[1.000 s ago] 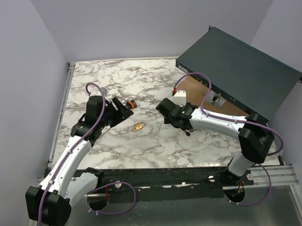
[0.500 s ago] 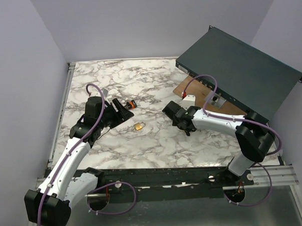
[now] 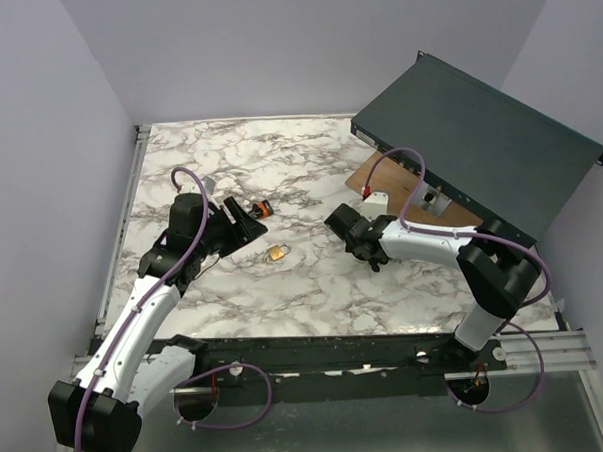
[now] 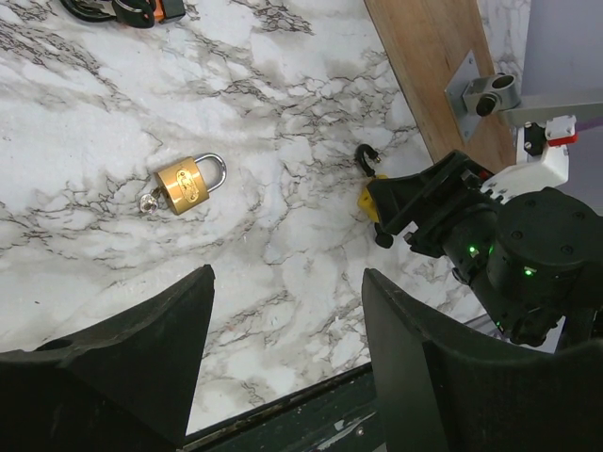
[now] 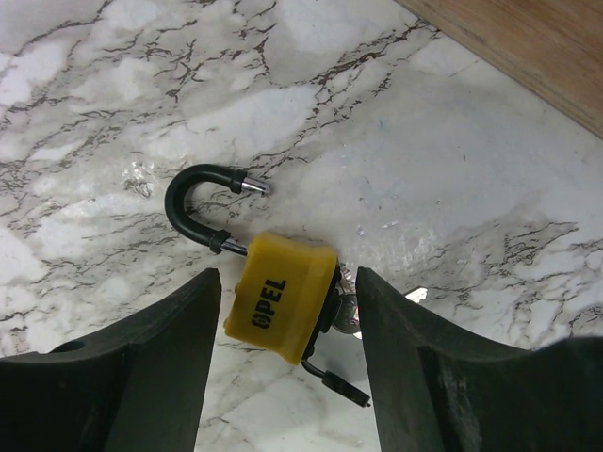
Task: Lock with the key
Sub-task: Pick up the lock from the center of the board.
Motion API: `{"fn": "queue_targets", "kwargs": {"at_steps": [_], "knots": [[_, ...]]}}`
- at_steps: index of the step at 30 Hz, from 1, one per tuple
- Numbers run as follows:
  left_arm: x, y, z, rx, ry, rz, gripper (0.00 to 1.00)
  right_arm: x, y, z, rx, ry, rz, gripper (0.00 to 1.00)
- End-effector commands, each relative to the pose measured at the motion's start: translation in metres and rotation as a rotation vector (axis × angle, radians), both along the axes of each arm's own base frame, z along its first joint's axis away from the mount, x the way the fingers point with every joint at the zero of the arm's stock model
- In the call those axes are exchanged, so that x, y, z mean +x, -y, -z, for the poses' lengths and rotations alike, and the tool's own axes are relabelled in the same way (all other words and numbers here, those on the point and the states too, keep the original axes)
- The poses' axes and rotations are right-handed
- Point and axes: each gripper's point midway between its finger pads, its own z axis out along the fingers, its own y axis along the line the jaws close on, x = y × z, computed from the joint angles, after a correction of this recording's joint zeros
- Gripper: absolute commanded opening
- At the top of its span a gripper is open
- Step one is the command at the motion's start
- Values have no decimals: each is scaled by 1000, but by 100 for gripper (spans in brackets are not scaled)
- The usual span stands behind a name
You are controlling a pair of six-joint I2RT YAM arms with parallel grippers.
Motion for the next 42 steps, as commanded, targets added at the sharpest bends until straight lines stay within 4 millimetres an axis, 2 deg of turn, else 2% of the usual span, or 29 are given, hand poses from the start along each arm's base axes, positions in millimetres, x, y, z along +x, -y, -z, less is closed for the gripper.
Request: {"fn": "queue_targets", "kwargs": {"at_steps": [1, 10, 15, 17, 19, 24, 29, 32, 36, 40, 42], "knots": [[-3, 3, -8, -20, 16, 9, 63, -7, 4, 17, 0, -44, 4, 61], [0, 4, -5, -31, 12, 1, 63, -16, 2, 27, 16, -90, -16, 58], [0, 4, -3, -29, 11, 6, 63, -14, -5, 26, 34, -97, -44, 35], [0, 5, -4, -28, 14, 18, 63, -12, -12, 19, 54, -92, -70, 23], [0, 7, -6, -24, 24, 42, 63, -10, -20, 8, 80, -77, -100, 16], [-3, 21, -24, -15, 112, 185, 62, -5, -56, -41, 193, -30, -279, 3], [-11, 37, -69, -6, 296, 348, 62, -7, -88, -107, 303, 39, -466, 1], [-16, 45, -98, -17, 372, 404, 62, -13, -100, -151, 356, 107, -581, 1], [-25, 57, -128, 4, 458, 472, 61, -23, -112, -205, 423, 192, -721, 1], [-29, 64, -148, 31, 511, 517, 60, -37, -120, -249, 483, 276, -833, 1], [-33, 68, -159, 15, 530, 530, 59, -45, -123, -265, 510, 311, -883, 1]]}}
